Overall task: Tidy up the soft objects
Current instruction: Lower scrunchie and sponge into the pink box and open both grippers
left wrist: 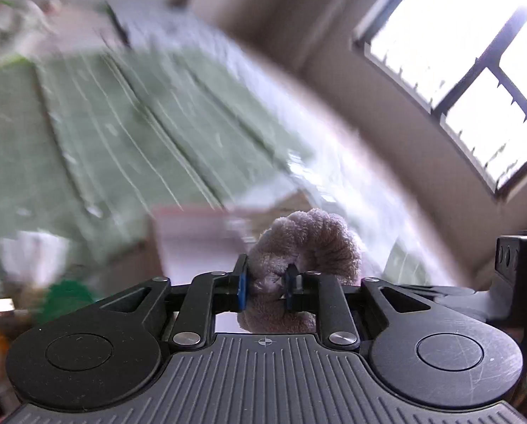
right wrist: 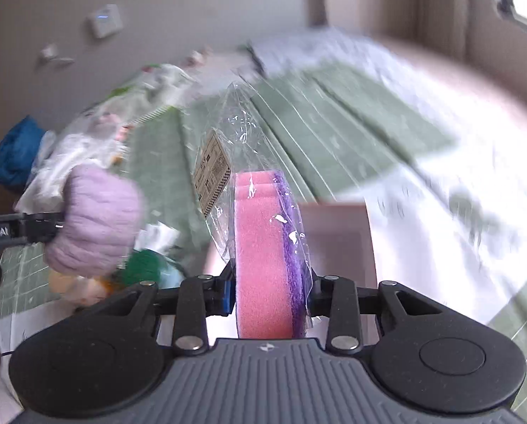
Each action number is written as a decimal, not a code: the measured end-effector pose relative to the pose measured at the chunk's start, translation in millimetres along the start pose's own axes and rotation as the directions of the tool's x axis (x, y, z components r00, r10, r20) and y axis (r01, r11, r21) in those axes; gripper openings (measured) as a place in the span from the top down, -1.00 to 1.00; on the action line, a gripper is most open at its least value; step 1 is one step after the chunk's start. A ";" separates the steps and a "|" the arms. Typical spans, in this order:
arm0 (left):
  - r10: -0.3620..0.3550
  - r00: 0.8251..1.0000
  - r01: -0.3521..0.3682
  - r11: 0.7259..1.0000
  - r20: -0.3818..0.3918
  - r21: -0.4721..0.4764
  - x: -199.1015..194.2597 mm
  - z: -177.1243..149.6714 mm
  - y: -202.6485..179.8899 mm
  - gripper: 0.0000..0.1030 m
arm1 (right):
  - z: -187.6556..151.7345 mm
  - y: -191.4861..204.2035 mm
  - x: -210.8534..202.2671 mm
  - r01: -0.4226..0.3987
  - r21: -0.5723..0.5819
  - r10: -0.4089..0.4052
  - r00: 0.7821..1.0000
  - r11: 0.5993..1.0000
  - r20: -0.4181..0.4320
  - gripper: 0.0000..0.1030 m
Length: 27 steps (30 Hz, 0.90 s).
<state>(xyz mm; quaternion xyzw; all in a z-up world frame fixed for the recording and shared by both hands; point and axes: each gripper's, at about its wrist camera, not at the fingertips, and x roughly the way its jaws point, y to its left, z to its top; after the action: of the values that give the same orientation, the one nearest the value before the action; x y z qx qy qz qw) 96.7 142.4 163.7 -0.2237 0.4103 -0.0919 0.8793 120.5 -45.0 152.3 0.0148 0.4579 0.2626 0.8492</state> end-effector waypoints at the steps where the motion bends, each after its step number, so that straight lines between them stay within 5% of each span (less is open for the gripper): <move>1: 0.021 0.999 -0.020 1.000 -0.049 0.001 21.6 -1.4 -1.5 0.54 | -4.3 -11.0 14.3 -0.012 0.025 0.013 1.000 1.000 -0.024 0.35; 4: 0.156 0.982 -0.155 0.988 -0.108 0.021 60.7 -9.8 -1.5 0.51 | -19.9 -36.5 48.9 -0.041 0.059 0.045 0.997 0.997 -0.066 0.30; 7: 0.216 0.973 -0.212 0.976 -0.081 0.058 72.2 -19.1 5.3 0.51 | -39.1 -44.3 59.6 -0.050 0.010 0.051 0.997 0.999 -0.052 0.24; 9: 0.184 0.983 -0.183 0.981 -0.013 0.062 68.7 -19.4 11.9 0.51 | -45.0 -45.3 63.9 -0.051 -0.020 0.050 0.997 0.998 -0.058 0.00; 13: 0.102 0.990 -0.110 0.990 0.095 0.085 47.2 -17.6 22.2 0.51 | -42.8 -46.9 59.3 -0.017 -0.001 0.017 1.000 1.000 0.024 -0.11; 15: 0.087 0.993 -0.095 0.990 0.082 0.099 40.8 -16.9 28.0 0.51 | -38.1 -51.6 51.1 -0.014 0.022 0.013 0.998 1.000 0.057 -0.27; 19: 0.023 0.998 -0.030 0.993 0.058 0.118 25.2 -20.3 36.6 0.51 | -26.7 -59.9 28.2 0.006 0.081 -0.015 0.993 0.997 0.114 -0.28; 23: -0.030 0.990 0.023 0.998 0.139 0.053 -29.7 -40.4 53.6 0.51 | -11.1 -50.1 1.0 0.003 0.123 -0.025 0.984 0.992 0.176 -0.30; 27: 0.038 0.968 -0.045 0.999 0.247 0.023 -105.4 -76.9 95.5 0.51 | -10.6 -7.9 -18.9 0.012 0.043 -0.021 0.975 0.999 0.221 -0.41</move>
<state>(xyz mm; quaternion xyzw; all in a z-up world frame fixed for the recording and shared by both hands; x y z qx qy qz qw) -32.2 238.7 147.3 -0.2120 0.3011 -0.0509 0.9283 107.2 -62.7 158.5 0.0578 0.3658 0.2426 0.8967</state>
